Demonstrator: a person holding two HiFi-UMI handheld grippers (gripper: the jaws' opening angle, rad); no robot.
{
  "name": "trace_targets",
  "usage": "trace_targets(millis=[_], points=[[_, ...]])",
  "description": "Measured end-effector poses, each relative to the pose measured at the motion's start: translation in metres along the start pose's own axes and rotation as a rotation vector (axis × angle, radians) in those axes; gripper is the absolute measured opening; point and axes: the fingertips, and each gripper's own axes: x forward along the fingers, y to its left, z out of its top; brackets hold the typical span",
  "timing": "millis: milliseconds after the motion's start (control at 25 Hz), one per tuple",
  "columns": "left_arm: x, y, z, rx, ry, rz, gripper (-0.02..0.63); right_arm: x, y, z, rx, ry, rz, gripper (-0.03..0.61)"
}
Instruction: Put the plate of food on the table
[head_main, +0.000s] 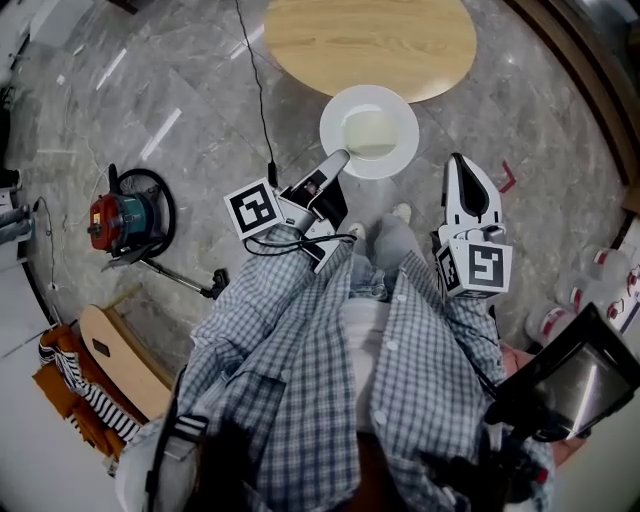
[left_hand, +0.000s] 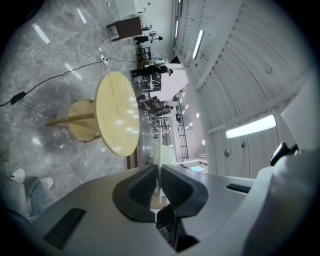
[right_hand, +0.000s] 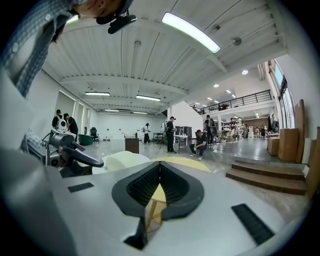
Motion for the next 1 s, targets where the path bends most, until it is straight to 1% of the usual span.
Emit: trace_targets(millis=[160,320,680,800,1000], points=[[-0.003,0.002,-0.003,-0.001,-0.002,-0.004,0.020,-0.007,-0.002,-0.004,-0.007,0.005,-0.010,0.008],[-0.003,0.002,-0.002,-0.009,-0.012,-0.010,0.021,-0.006,-0.006,-0.004,0.013,0.014,-0.017,0.008],[-0.003,-0.002,0.008,0.004,-0.048,-0.002,0.020,0.019,-0.011,0.002,0.053,-0.004,0.023,0.007],[-0.003,-0.007,0.012,0.012,-0.059,-0.014,0.020,0.024,-0.008,0.004,0.041,-0.003,0.042,0.008],[-0.004,-0.015,0.013,0.004,-0.081,-0.030,0.020,0.029,-0.005,0.008,0.042,0.006,0.065,0.008]])
